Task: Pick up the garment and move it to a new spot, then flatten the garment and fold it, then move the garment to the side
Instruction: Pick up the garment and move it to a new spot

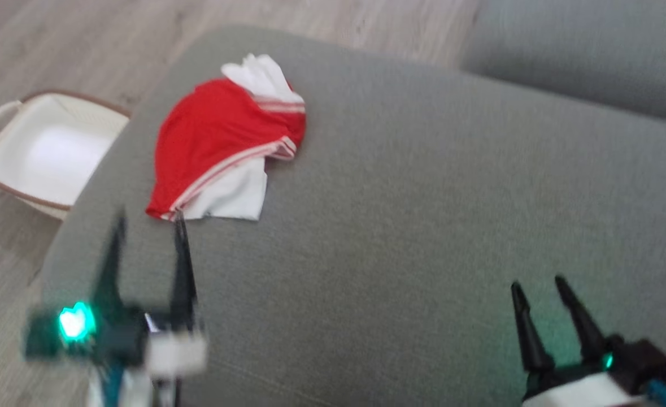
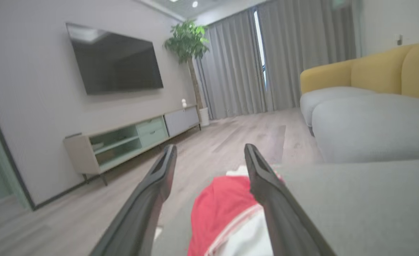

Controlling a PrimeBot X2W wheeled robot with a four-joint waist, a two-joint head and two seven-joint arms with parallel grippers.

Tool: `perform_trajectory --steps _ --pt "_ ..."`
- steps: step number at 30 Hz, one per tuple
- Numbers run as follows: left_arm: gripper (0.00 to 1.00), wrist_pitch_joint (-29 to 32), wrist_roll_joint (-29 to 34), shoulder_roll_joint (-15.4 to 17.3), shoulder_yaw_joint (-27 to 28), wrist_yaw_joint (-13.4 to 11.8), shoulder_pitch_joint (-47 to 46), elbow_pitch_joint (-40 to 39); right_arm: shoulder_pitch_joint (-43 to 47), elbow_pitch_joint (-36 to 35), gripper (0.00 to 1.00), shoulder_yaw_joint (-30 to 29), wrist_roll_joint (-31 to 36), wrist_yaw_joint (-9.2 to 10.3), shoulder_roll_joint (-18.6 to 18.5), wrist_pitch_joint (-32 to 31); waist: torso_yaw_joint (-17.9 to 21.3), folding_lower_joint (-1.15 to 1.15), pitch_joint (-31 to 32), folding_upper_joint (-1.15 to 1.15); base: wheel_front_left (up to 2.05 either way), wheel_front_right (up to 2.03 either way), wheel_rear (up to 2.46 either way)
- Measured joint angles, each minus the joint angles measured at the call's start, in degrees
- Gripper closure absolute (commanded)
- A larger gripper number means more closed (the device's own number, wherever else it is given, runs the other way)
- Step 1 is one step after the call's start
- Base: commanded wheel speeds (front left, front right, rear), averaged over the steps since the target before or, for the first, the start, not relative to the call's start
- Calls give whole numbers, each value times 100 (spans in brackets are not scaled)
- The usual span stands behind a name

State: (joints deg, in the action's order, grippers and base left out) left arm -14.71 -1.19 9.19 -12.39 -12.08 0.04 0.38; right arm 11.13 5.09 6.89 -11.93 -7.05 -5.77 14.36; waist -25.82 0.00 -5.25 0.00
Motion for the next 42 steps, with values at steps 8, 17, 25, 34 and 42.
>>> perform_trajectory --steps 8,17,25,34,42 --pt "0 109 -135 282 212 683 -2701 756 -712 -142 0 73 34 0 -867 0 271 2 -943 0 0 0 0" --pt "0 1696 -798 -138 146 1413 -5706 3975 -1127 -457 0 136 135 0 -1493 0 577 3 -1941 0 0 0 0" --pt "0 2619 -840 -123 170 1390 -6192 6205 -1438 -624 0 168 135 0 -1661 1 993 1 -2351 -1 0 0 0" --pt "100 2349 -924 -124 145 1360 -6443 6864 -1446 -697 0 53 135 0 -1645 2 1150 1 -2491 -1 0 0 0" --pt "100 1534 -878 -65 51 1541 -6782 6925 -1566 -560 0 130 133 0 -1474 2 1129 0 -2064 0 0 0 0"
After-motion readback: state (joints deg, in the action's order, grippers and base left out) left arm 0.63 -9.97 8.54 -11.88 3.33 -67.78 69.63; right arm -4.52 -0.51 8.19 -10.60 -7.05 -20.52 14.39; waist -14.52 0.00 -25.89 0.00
